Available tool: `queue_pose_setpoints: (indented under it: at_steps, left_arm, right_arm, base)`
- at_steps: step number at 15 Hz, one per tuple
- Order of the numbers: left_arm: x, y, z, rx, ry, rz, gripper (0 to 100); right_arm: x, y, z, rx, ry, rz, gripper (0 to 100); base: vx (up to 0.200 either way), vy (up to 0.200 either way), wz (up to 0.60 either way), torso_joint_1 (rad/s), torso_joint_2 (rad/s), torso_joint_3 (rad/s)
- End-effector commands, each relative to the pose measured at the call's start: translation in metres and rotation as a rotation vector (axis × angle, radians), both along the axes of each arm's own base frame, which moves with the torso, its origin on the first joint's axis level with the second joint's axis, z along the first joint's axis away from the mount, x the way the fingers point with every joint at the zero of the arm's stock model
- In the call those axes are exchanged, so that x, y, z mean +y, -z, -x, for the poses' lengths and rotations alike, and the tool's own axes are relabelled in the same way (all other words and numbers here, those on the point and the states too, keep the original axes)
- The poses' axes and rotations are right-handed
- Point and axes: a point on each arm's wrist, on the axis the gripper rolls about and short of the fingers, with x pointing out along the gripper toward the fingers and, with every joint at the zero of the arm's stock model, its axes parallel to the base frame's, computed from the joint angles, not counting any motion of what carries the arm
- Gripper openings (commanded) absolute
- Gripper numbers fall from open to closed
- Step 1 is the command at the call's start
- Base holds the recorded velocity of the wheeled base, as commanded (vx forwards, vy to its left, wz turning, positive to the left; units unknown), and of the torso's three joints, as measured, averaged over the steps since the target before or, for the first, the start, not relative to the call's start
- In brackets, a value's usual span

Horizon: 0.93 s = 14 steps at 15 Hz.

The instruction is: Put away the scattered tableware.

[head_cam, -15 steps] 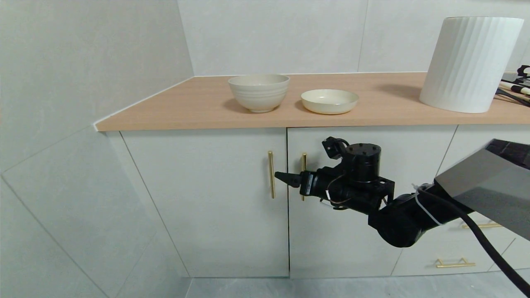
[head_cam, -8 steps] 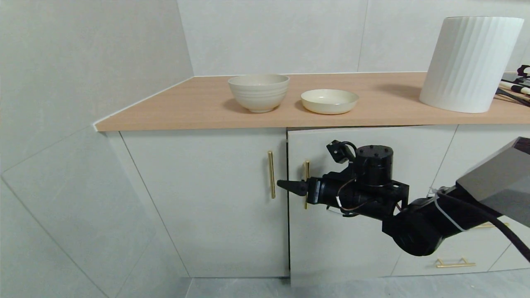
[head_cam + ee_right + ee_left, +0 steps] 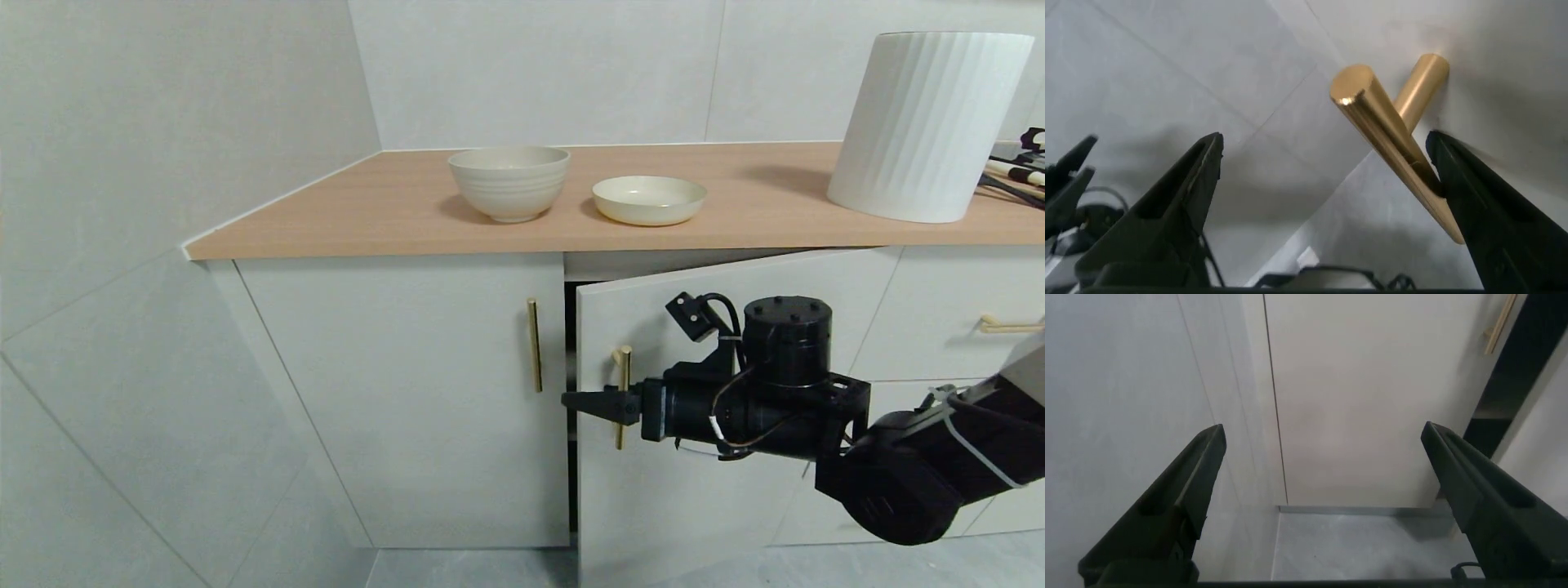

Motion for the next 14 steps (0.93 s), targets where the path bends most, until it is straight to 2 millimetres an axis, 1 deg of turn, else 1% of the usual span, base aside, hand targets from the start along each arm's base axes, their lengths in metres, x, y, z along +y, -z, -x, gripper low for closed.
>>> queue_pose_setpoints:
  at_steps: [1, 2, 3, 7, 9, 10, 11, 13, 14]
  left_arm:
    - [0.0, 0.0, 0.0, 0.0, 0.0, 0.001, 100]
    - [0.0, 0.0, 0.0, 0.0, -0.001, -0.001, 100]
    - [0.0, 0.0, 0.0, 0.0, -0.001, -0.003, 100]
    - [0.0, 0.0, 0.0, -0.001, -0.001, -0.007, 100]
    - [0.0, -0.006, 0.001, -0.029, -0.003, -0.01, 100]
    - [0.0, -0.02, 0.006, -0.086, 0.004, -0.014, 100]
    - [-0.002, -0.033, 0.011, -0.11, 0.073, -0.017, 100]
    - [-0.005, -0.052, 0.015, -0.057, 0.221, -0.016, 100]
    - [-0.006, -0.066, 0.015, -0.025, 0.262, -0.013, 100]
  right_arm:
    - [-0.001, -0.008, 0.018, -0.012, -0.035, -0.008, 100]
    - [-0.004, -0.002, 0.025, 0.008, -0.04, 0.01, 100]
    - [-0.007, 0.001, 0.029, 0.02, -0.04, 0.019, 100]
    - [-0.007, -0.004, 0.033, 0.009, -0.046, 0.011, 100]
    - [-0.007, -0.005, 0.034, 0.008, -0.048, 0.01, 100]
    - [-0.007, -0.006, 0.034, 0.005, -0.048, 0.008, 100]
    - [-0.008, -0.007, 0.035, 0.002, -0.048, 0.006, 100]
    - [-0.007, -0.008, 0.036, -0.001, -0.052, 0.004, 100]
    - [-0.006, -0.008, 0.037, -0.001, -0.057, 0.004, 100]
  base:
    - [0.0, 0.0, 0.0, 0.0, 0.0, 0.0]
    - [0.0, 0.0, 0.0, 0.0, 0.0, 0.0]
    - [0.0, 0.0, 0.0, 0.0, 0.0, 0.0]
    - [0.0, 0.0, 0.0, 0.0, 0.0, 0.0]
    - [0.0, 0.0, 0.0, 0.0, 0.0, 0.0]
    - [0.0, 0.0, 0.0, 0.0, 0.0, 0.0]
    - [0.0, 0.0, 0.0, 0.0, 0.0, 0.0]
    - [0.0, 0.0, 0.0, 0.0, 0.0, 0.0]
    - [0.0, 0.0, 0.0, 0.0, 0.0, 0.0]
